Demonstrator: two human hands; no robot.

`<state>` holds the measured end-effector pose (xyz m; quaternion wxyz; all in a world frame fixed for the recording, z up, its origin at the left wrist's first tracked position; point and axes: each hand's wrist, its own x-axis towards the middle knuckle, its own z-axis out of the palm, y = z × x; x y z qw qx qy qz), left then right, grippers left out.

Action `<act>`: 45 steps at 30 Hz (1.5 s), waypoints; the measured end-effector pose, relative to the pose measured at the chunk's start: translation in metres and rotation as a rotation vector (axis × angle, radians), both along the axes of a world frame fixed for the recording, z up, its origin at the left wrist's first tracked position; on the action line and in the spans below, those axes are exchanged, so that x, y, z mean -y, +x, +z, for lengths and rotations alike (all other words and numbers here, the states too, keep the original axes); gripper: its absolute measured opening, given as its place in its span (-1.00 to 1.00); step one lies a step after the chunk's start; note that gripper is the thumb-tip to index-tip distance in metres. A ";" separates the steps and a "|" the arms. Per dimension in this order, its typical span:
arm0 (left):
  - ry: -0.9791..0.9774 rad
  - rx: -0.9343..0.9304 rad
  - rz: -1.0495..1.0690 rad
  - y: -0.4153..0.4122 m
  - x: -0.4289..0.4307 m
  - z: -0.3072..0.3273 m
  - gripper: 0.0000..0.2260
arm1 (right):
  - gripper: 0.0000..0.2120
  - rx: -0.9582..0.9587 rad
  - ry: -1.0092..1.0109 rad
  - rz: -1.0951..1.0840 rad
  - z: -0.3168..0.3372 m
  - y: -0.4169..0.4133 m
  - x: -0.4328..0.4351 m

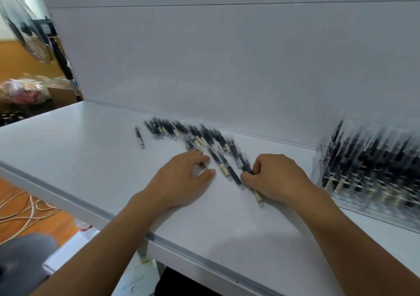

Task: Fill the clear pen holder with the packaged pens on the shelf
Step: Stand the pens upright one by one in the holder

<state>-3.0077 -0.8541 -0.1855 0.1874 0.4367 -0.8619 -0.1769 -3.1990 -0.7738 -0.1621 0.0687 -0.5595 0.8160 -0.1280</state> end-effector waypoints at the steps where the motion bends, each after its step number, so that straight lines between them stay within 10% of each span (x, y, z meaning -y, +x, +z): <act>1: 0.012 -0.028 0.012 0.000 -0.001 0.002 -0.68 | -0.68 0.022 -0.003 -0.003 -0.002 0.000 0.000; 18: 0.240 0.269 0.310 -0.028 0.053 0.039 -0.49 | -0.72 0.384 -0.194 -0.022 -0.010 -0.009 -0.004; 32: 0.506 -0.345 0.290 0.008 0.052 0.028 -0.71 | -0.81 0.533 -0.376 0.015 -0.005 -0.001 -0.008; 45: 0.628 -0.842 -0.225 -0.066 -0.038 0.047 -0.80 | -0.91 0.554 -0.604 0.060 0.035 -0.032 -0.078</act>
